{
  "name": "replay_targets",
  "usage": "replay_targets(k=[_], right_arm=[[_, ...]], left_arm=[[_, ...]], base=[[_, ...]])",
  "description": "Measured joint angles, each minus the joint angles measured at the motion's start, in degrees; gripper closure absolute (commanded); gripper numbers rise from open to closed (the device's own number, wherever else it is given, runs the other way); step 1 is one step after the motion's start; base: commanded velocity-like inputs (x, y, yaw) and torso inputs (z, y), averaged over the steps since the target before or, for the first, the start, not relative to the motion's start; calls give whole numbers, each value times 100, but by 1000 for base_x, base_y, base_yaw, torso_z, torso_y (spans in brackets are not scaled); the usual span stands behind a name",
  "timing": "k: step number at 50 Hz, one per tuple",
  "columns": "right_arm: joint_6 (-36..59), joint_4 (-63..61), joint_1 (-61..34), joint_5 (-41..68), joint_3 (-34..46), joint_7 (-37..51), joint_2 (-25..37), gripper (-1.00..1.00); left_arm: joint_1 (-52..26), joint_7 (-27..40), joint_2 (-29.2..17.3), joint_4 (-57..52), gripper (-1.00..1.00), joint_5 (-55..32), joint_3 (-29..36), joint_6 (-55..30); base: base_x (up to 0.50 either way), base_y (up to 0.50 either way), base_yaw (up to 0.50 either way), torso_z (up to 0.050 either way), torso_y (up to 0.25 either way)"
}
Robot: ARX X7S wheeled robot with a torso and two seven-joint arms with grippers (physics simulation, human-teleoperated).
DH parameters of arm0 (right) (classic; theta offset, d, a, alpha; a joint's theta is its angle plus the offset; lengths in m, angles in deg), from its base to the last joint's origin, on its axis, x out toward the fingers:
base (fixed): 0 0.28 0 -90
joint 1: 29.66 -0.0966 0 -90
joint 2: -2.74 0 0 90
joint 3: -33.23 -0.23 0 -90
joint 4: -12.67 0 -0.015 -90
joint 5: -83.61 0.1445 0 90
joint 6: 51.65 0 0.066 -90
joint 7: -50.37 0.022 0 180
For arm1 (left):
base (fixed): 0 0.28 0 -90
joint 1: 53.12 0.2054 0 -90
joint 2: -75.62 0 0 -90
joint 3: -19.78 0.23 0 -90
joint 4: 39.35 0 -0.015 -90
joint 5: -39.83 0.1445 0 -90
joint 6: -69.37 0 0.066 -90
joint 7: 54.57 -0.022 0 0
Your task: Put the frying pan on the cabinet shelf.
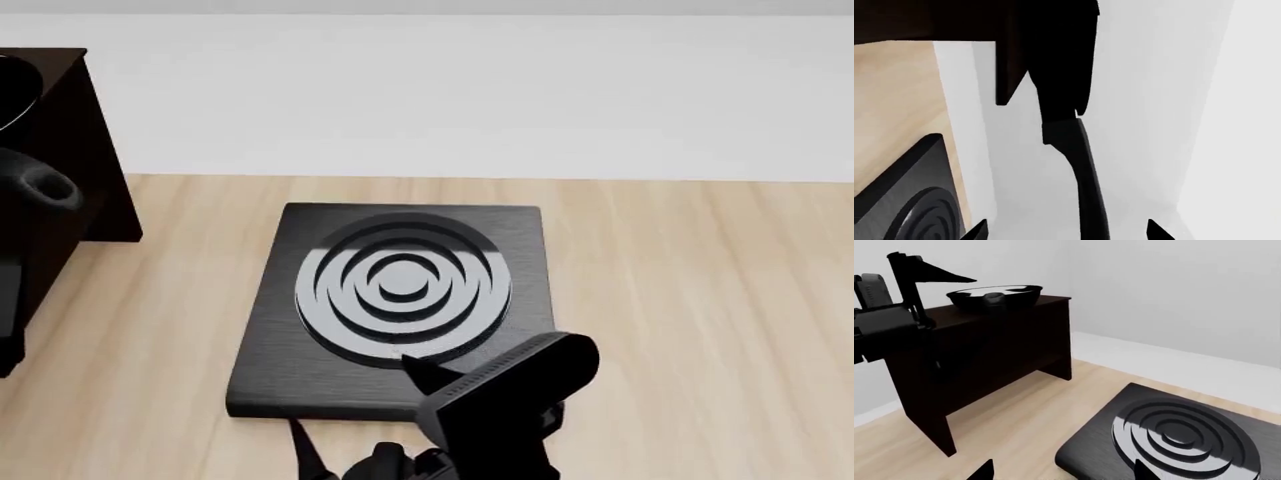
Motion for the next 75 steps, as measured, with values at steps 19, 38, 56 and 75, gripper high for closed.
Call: replay_targets(k=[19, 38, 56, 75], right_arm=[[-118, -16, 113, 14, -19, 39, 14, -100], [-410, 41, 365, -12, -81, 80, -39, -100], [-623, 109, 512, 25, -186, 158, -115, -100], [-803, 136, 633, 166, -363, 267, -197, -100]], left_arm=[[859, 170, -108, -1322, -100, 347, 79, -449], [1365, -645, -357, -2161, -100, 1594, 601, -452], [1756, -1412, -610, -2950, -100, 3213, 1355, -100], [2172, -1753, -969, -3863, -100, 5322, 2469, 420]], base=[[0, 0, 0, 0, 0], [0, 0, 0, 0, 0], [0, 0, 0, 0, 0], [0, 0, 0, 0, 0]])
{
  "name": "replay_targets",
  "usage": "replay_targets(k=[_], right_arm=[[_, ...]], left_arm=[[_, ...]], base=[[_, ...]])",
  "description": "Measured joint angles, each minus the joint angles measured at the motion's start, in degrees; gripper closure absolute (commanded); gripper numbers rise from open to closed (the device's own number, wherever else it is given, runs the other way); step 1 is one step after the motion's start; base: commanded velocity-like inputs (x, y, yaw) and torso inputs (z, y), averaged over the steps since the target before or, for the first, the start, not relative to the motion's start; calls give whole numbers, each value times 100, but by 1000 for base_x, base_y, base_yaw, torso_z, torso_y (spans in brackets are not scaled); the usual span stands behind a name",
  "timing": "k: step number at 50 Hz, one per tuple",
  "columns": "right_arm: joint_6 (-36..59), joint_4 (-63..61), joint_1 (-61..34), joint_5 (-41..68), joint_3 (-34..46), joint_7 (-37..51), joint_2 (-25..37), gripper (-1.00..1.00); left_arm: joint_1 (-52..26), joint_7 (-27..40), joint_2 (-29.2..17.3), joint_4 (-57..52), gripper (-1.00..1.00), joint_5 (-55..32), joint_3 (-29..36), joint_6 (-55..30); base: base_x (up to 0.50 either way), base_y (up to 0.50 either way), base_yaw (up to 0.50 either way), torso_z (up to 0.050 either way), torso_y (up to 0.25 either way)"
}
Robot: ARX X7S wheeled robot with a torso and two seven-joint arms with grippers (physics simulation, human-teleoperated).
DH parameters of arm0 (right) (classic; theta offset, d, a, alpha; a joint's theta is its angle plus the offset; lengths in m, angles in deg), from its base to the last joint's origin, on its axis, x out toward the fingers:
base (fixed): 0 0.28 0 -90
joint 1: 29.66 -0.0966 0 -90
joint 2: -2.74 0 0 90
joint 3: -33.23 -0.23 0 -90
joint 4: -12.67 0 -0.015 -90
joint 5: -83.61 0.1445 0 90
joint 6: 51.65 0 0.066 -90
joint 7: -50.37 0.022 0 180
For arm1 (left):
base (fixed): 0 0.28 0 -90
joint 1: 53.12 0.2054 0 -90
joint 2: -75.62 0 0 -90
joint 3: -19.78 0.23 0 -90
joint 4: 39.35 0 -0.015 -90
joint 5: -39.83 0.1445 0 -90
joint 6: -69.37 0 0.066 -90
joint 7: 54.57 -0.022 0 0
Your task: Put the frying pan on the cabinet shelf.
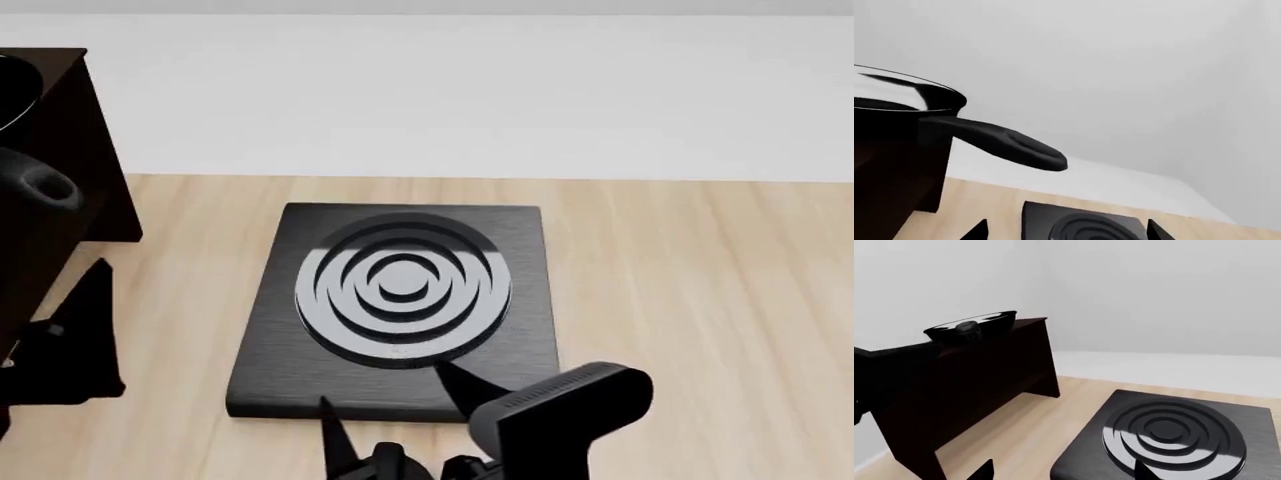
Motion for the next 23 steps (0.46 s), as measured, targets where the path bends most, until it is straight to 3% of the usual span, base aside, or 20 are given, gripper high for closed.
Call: replay_targets(k=[9, 23], right_arm=[[-53, -83, 15, -61, -88, 196, 0, -100], [199, -630, -30, -59, -282, 836, 106, -100]], left_arm=[[136, 337, -106, -601, -100, 191, 164, -227], [294, 1150, -291, -1683, -100, -322, 118, -932]], base=[[0, 0, 0, 0, 0], [0, 0, 0, 0, 0]])
